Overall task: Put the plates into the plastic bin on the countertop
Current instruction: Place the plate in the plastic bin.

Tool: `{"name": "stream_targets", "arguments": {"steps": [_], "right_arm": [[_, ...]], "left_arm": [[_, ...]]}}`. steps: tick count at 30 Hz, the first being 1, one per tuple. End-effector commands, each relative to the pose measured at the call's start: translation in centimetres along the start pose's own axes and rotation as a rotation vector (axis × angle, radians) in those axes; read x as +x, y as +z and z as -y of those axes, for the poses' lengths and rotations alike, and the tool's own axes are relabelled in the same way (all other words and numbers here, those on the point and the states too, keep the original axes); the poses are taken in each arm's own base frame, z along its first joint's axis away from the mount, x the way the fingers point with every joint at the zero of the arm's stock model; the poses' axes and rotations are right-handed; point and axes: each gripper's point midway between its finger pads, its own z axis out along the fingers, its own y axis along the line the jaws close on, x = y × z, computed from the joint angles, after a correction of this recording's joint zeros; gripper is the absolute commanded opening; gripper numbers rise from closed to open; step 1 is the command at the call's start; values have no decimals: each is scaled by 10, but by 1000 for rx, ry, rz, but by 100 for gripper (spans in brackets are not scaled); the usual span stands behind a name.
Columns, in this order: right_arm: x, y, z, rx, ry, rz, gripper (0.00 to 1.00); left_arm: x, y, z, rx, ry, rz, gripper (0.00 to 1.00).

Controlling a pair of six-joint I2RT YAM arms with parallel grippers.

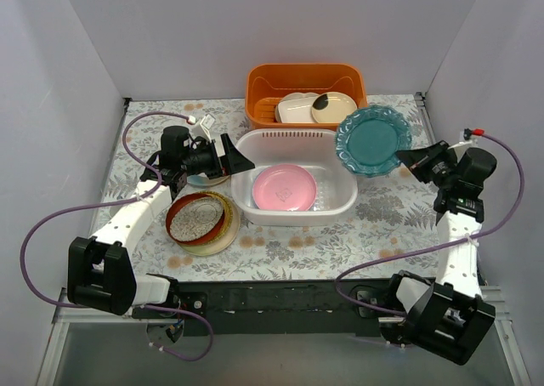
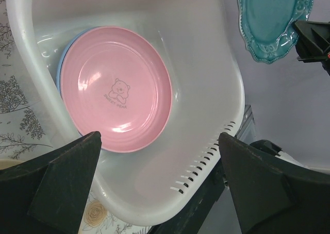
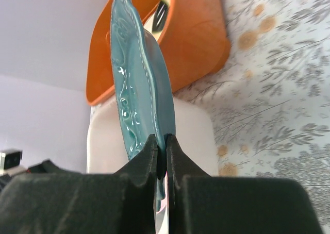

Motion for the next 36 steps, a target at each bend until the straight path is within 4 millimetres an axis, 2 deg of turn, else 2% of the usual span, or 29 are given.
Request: {"name": "stream_targets", "arguments": {"steps": [1, 2, 7, 11, 15, 20, 28, 36], "right_arm": [[-12, 5, -71, -187, -142, 0, 1], [-1, 9, -77, -204, -152, -33, 1], [22, 25, -92, -227, -176, -105, 1], [54, 36, -111, -269, -206, -197, 1], [77, 46, -122, -288, -225, -262, 1], [89, 48, -137, -323, -238, -290, 1], [92, 49, -145, -337, -243, -297, 1], [109, 52, -150, -355, -242, -336, 1]], "left_arm": [[-1, -1, 5, 25, 13, 3, 98], [0, -1, 5, 24, 11, 2, 98], [0, 0, 4, 21, 11, 0, 98], [0, 0, 3, 18, 9, 3, 98], [1, 0, 3, 18, 8, 1, 98], [0, 1, 2, 16, 8, 3, 98], [0, 1, 2, 15, 11, 4, 98], [0, 0, 2, 12, 9, 7, 98]]}}
